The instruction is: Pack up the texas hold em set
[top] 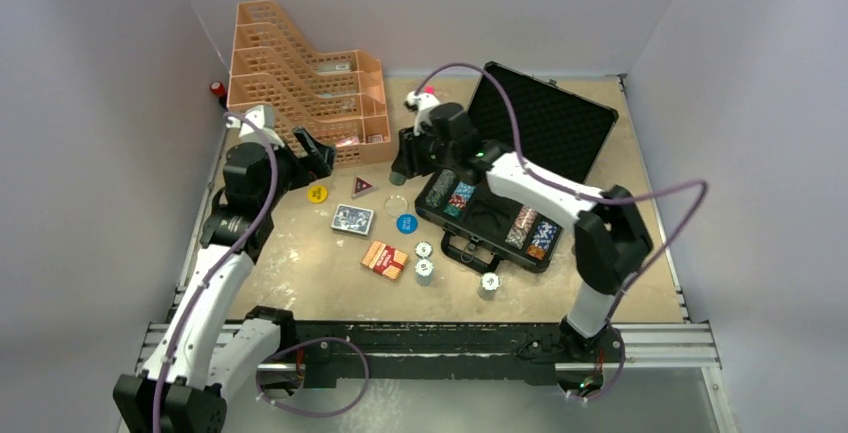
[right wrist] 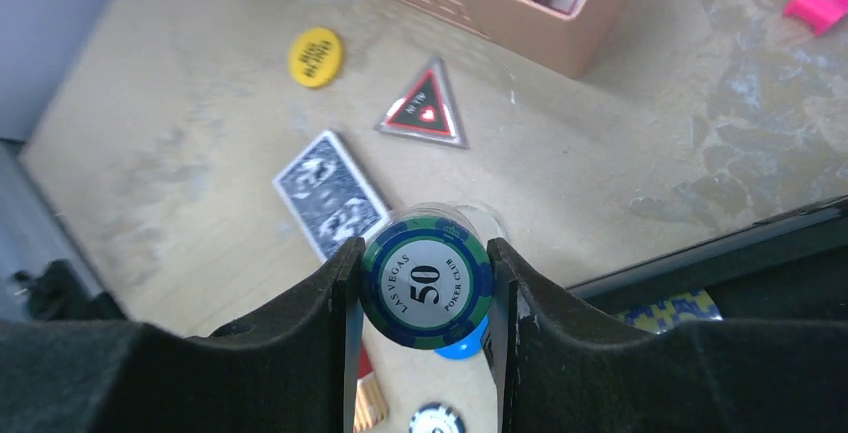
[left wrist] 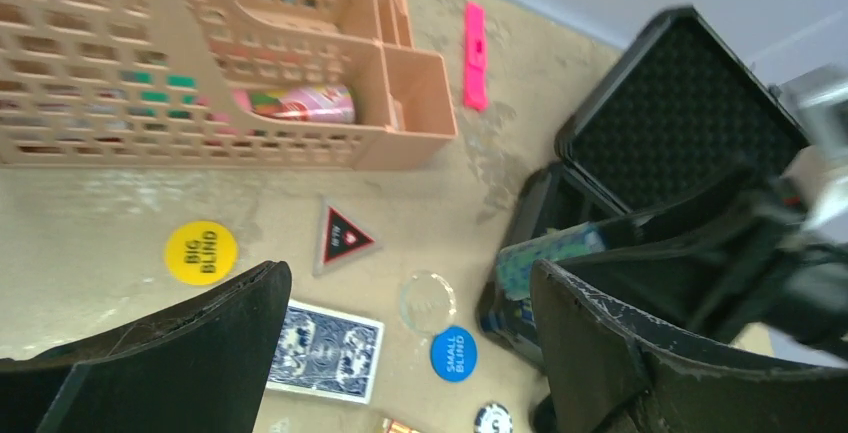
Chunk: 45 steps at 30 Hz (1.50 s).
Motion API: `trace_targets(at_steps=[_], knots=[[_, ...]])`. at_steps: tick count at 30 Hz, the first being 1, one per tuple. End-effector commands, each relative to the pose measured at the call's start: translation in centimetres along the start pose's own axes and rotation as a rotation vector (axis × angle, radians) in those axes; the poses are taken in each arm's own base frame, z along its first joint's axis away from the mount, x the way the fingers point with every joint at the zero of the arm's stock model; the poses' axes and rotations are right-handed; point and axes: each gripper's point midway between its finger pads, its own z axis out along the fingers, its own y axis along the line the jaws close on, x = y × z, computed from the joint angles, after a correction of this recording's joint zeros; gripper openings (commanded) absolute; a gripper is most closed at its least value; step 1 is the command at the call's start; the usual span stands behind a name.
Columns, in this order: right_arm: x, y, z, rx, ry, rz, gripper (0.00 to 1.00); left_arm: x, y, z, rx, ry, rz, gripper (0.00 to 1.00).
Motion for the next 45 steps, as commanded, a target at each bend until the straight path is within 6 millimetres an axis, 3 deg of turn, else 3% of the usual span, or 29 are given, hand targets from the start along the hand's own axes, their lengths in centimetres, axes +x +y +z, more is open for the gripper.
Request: trace_targets(at_steps=[1,6,12,17,22,26,28,36,43,45], knots=[[-5.0,4.0,-5.9,-0.336,-0.148,0.048,0.14,-1.1,-4.7,0.5,0.216,0.031,-0.033,0.88],[-4.8,4.9,-9.9,-0.483,-0.146,0.069,0.15,1.1,-8.4,0.6,0.403,0.143,-0.056,0.87],[-4.9,6.5,-14.2,-0.688,-0.153,0.189,0.13,4.3,-12.4,-1.1,0.609,0.243,0.038,0.81],[-4.6,7.5,-15.9,-0.802,-0.117,0.280,0.13,6.7,-13.8,-1.7,0.675,0.307,0.151,0.76],[-4.9,7.9,-17.2,-0.854,-0.119,0.346,0.12,7.2,-16.0,-3.5,0.805,0.363,0.124,0.77],[-5.2,8.4,-18.0,-0.910,-0.123,0.368,0.12,7.7,-16.6,-3.8,0.822,0.375,0.117,0.76],[-4.3,8.5,-18.0,-0.943,-0.093,0.405,0.11,8.0,-16.6,-3.6,0.814,0.378,0.115,0.74],[-3.4,8.6,-17.7,-1.019,-0.067,0.428,0.08,8.8,-17.0,-3.6,0.811,0.442,0.064,0.58],[-3.4,8.3,-16.9,-1.020,-0.061,0.439,0.07,9.8,-17.6,-4.5,0.855,0.497,0.013,0.61],[-3.4,8.3,-16.8,-1.025,-0.062,0.432,0.07,10.5,-17.6,-4.7,0.862,0.527,0.011,0.55]])
